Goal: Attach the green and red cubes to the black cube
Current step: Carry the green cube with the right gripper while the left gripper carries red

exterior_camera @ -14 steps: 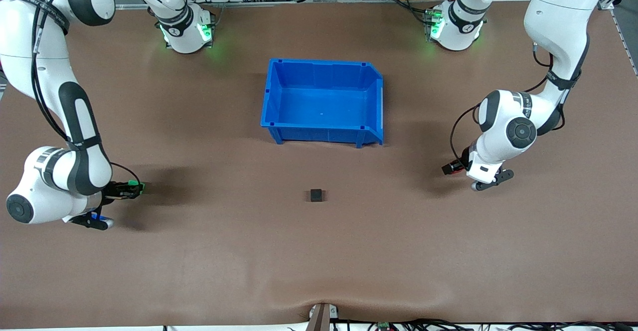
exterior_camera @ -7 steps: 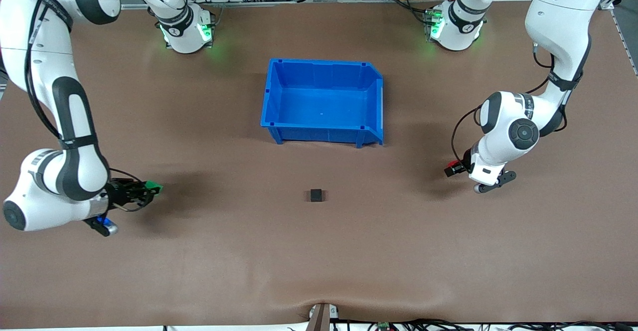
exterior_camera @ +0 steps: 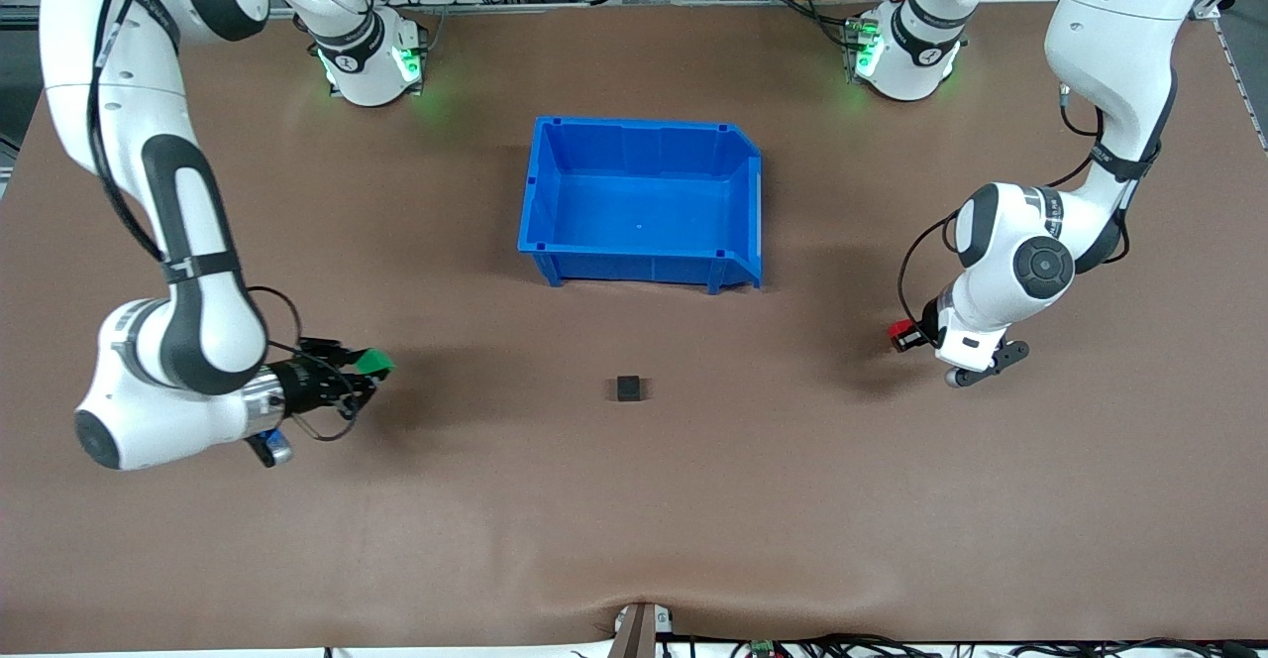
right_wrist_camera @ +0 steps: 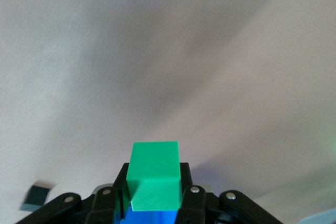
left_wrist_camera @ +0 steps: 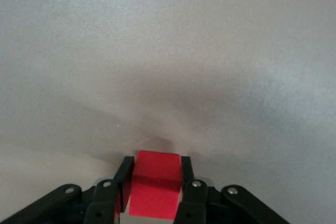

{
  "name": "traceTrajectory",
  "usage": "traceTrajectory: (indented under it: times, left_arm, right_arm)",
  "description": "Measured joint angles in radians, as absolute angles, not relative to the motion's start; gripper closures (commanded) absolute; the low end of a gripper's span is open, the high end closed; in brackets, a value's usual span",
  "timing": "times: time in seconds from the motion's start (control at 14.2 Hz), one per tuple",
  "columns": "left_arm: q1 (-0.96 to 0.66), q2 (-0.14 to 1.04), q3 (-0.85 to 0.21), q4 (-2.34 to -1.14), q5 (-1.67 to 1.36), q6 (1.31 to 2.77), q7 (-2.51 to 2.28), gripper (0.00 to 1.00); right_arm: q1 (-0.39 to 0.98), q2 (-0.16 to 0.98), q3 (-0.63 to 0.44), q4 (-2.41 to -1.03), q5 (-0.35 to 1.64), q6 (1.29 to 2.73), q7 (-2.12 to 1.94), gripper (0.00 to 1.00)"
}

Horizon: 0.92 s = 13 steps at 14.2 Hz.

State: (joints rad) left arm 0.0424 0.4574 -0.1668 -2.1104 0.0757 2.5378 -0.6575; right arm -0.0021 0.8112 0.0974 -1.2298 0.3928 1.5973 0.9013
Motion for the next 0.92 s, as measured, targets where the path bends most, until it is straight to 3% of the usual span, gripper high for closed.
traceTrajectory:
  times: [0.49, 0.92]
  left_arm:
    - [-0.091, 0.469, -0.180, -2.007, 0.075, 2.543, -1.141, 1.00]
    - [-0.282, 0.685, -0.181, -1.634, 0.075, 2.472, -1.659, 1.00]
  right_arm:
    - [0.200, 0.813, 0.125, -1.217, 0.491, 1.856, 1.353, 1.00]
    - [0.344, 0.848, 0.125, -1.244, 0.517, 2.160, 1.630, 1.00]
